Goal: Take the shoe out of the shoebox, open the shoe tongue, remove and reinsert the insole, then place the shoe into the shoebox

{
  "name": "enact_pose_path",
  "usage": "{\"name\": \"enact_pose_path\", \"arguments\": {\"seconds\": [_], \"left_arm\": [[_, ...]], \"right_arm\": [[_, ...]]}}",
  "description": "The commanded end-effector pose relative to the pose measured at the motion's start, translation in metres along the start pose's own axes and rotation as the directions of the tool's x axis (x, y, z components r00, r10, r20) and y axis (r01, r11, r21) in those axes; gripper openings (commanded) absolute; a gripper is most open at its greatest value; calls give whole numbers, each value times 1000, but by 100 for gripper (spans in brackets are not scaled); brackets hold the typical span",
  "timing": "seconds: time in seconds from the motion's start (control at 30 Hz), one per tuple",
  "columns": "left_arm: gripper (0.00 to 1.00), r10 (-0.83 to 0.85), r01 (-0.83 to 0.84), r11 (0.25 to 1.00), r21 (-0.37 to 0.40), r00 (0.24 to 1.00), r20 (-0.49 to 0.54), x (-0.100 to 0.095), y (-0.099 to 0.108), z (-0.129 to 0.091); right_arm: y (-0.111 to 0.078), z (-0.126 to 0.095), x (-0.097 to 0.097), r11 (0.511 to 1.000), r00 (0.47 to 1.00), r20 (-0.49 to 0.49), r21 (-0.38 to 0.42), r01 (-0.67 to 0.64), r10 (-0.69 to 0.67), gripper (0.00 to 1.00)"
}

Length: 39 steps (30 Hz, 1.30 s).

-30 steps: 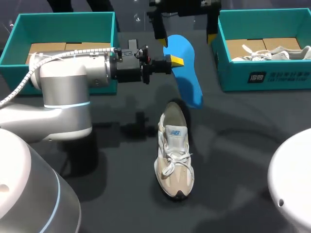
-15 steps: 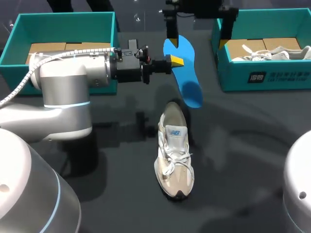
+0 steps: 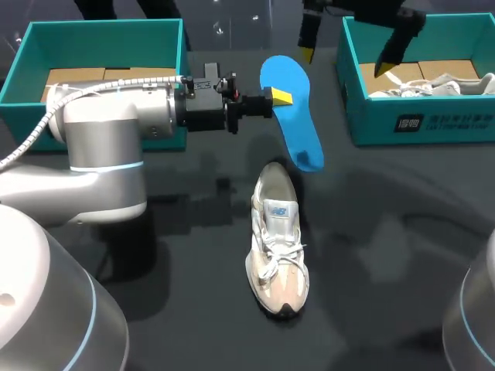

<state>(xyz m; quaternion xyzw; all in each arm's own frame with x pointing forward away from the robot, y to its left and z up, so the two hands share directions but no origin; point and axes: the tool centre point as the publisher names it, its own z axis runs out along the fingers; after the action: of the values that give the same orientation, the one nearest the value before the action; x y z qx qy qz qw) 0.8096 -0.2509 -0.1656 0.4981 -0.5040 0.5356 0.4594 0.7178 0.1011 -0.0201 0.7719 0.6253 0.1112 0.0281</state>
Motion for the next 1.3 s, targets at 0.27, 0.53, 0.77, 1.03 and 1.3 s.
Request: {"name": "enact_pose_path", "arguments": {"seconds": [0.27,0.53,0.77,1.03,1.3], "left_arm": [[0,1,-1,1000,1,1000,-1,0,0,0],[0,1,-1,1000,1,1000,-1,0,0,0],[0,1,-1,1000,1,1000,-1,0,0,0],[0,83,-84,996,16,996,14,-2,0,-3],[0,195,-195,980,26,981,16,6,-6,-9]], "right_arm": [[9,10,-20,999,879,-475,36,-41,53,100],[6,24,-29,994,785,-610,74,-84,111,100],[6,39,-25,991,718,-683,102,-92,136,100],[7,52,-33,983,653,-735,153,-100,180,100],[8,66,-31,981,551,-812,180,-72,190,100]]}}
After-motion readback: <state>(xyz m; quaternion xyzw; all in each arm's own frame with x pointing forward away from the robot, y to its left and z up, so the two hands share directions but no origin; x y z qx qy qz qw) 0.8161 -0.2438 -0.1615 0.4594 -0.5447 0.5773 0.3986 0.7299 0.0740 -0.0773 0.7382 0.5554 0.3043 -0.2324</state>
